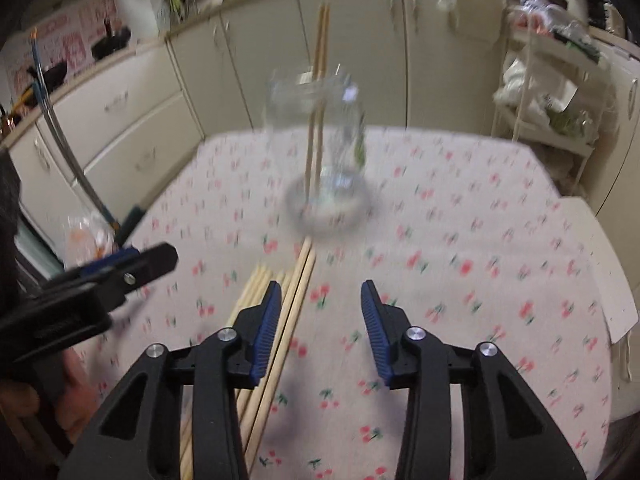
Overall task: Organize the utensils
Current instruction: 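Grasp another chopstick from the bundle with the right tool while the left tool grasps one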
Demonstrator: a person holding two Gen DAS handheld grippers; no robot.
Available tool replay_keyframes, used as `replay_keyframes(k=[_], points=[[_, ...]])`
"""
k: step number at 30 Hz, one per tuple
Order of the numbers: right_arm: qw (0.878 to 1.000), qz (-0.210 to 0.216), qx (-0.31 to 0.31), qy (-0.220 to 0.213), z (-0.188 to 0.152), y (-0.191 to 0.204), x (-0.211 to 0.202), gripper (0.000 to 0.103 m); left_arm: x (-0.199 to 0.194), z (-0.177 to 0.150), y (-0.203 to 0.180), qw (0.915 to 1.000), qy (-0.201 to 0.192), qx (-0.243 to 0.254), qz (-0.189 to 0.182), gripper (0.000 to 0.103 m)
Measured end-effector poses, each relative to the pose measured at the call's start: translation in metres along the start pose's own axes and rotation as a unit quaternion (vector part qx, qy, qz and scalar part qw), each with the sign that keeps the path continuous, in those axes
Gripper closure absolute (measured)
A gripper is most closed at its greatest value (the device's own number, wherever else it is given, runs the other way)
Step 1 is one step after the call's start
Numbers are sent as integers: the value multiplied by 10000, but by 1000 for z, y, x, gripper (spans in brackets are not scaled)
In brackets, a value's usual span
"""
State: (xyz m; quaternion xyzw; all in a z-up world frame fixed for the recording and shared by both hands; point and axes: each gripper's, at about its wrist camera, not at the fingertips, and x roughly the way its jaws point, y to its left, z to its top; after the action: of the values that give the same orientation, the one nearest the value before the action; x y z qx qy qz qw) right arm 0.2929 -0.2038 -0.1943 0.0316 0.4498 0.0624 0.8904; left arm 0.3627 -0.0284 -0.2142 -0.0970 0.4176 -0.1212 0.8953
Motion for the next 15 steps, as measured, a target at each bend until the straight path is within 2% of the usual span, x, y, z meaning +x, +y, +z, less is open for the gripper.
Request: replay_keyframes(k=[8,10,13,15], points=[[9991,-224,-212,280,-1,1,22,68,-1,-9,0,9998,204,73,46,29],[9985,-332,-282,326,0,0,24,73,1,-9,-4,9996,245,128,45,28],[9989,-181,-155,396,2,-3,22,73,7,-9,-14,9989,325,320,99,28],[9985,-228,-279,411,2,0,24,74,13,-9,-18,9982,412,406,172,28]])
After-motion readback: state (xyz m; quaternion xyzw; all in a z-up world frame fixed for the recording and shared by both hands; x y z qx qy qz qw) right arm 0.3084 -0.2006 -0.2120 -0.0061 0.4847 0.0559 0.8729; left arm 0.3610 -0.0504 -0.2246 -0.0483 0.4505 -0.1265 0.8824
